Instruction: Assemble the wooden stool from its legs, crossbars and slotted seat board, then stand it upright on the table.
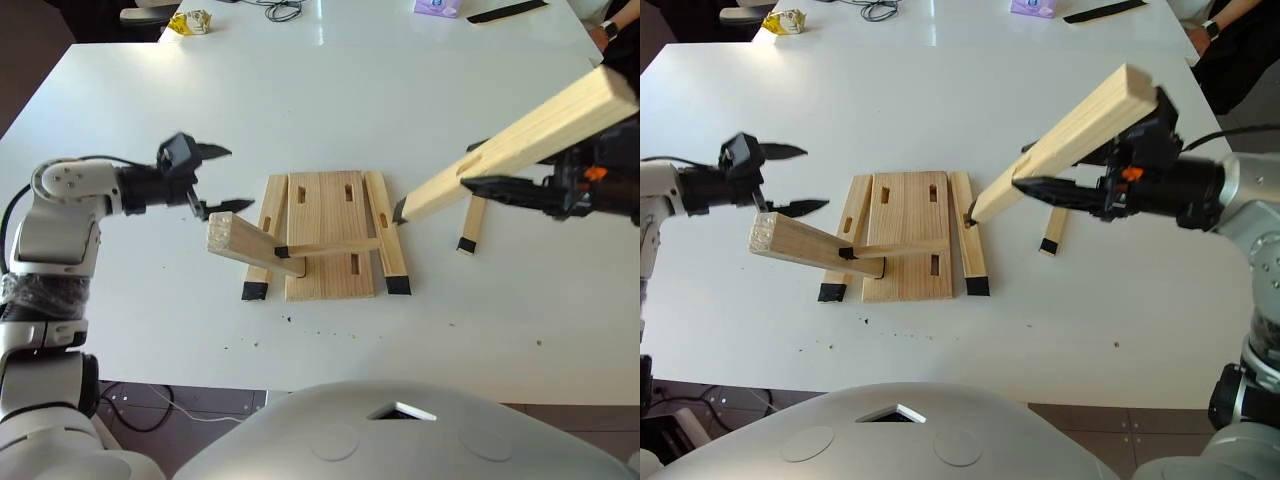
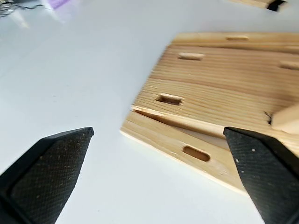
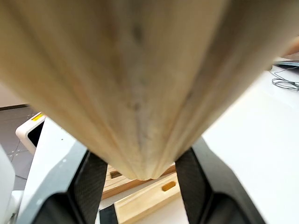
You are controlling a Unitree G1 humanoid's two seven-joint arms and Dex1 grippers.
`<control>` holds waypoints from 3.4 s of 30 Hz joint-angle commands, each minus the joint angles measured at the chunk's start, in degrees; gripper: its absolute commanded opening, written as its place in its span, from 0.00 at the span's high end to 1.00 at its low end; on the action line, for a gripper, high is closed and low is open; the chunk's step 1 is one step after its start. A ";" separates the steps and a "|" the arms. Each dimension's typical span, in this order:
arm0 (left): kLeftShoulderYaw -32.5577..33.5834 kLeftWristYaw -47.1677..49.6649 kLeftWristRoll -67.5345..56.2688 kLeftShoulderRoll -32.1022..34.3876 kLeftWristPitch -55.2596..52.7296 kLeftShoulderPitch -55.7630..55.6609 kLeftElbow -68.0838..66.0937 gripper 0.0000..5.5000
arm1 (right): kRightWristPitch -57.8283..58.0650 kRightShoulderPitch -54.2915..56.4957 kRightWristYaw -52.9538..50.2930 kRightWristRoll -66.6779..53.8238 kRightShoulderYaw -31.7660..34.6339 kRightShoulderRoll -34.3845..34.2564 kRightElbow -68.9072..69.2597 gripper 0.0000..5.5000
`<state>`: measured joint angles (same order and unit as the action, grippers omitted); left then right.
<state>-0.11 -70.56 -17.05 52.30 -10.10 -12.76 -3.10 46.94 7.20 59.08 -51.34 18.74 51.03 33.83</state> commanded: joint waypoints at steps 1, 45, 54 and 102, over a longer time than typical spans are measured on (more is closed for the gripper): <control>-1.19 -4.78 1.53 3.03 3.84 3.64 1.21 0.06 | -4.59 -4.94 -1.57 3.81 -3.68 -2.08 4.57 0.63; -4.67 -12.55 -3.30 1.42 -4.09 -0.62 7.56 0.06 | -22.28 -12.83 0.74 18.37 -22.91 -6.68 0.16 0.63; -4.73 -12.39 -3.13 1.08 -4.00 0.20 8.40 0.06 | -22.33 -8.70 0.98 16.81 -21.09 -5.52 -2.75 0.63; -5.37 -2.55 0.29 -0.11 -3.76 8.56 16.51 0.06 | -20.32 -10.24 -3.67 15.53 -24.22 -8.65 1.66 0.63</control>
<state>-4.67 -74.12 -17.80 53.15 -15.07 -4.24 13.06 25.31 -3.21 55.62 -35.84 -4.19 42.71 34.63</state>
